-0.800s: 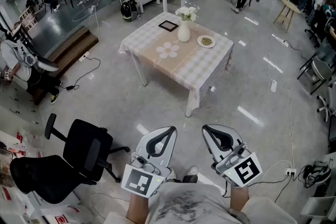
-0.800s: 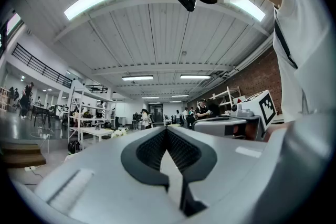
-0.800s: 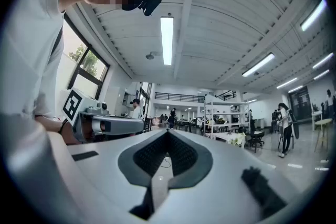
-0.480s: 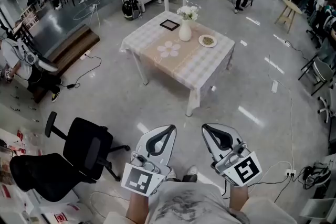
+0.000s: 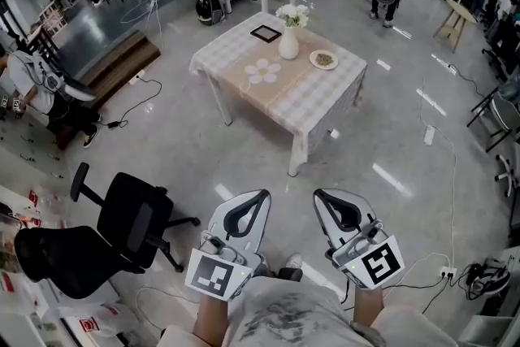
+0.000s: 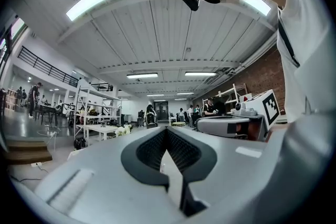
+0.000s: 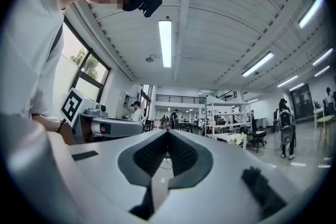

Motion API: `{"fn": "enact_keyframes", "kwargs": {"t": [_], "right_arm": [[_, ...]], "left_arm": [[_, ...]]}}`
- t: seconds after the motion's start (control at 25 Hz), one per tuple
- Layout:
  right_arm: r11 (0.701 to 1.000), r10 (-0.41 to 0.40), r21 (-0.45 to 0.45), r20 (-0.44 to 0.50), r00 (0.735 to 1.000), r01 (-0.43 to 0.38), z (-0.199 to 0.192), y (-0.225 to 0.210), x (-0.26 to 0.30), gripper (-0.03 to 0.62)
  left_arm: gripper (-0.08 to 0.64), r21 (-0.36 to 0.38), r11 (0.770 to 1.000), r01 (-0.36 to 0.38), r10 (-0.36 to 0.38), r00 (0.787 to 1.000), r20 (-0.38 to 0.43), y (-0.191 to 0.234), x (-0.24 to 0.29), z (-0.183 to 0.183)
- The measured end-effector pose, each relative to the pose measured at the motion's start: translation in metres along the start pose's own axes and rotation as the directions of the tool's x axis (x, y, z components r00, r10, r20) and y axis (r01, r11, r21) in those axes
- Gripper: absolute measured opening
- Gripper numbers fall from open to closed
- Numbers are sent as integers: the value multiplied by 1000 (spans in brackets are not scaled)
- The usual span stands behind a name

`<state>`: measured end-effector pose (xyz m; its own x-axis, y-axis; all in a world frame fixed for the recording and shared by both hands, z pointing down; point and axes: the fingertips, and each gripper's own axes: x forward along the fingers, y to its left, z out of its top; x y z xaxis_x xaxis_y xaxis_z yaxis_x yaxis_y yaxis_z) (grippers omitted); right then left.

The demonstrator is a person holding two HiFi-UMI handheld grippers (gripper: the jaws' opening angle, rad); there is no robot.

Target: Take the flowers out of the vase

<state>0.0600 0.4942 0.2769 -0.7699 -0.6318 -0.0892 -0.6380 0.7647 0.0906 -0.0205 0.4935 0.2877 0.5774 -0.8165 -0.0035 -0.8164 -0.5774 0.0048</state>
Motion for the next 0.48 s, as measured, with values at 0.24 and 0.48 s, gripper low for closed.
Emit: {"fn": "enact_keyframes", "kwargs": {"t": [0.24, 0.48], "right_arm": [[1000, 9, 18, -12, 1000, -9, -7, -9, -4, 17], [1000, 23, 11, -23, 999, -23, -13, -16, 9, 17]], "left_arm": [[9, -3, 1000, -15, 14, 1000, -9, -7, 6, -3], [9, 0, 1000, -9, 9, 1000, -12, 1, 17, -6]]}}
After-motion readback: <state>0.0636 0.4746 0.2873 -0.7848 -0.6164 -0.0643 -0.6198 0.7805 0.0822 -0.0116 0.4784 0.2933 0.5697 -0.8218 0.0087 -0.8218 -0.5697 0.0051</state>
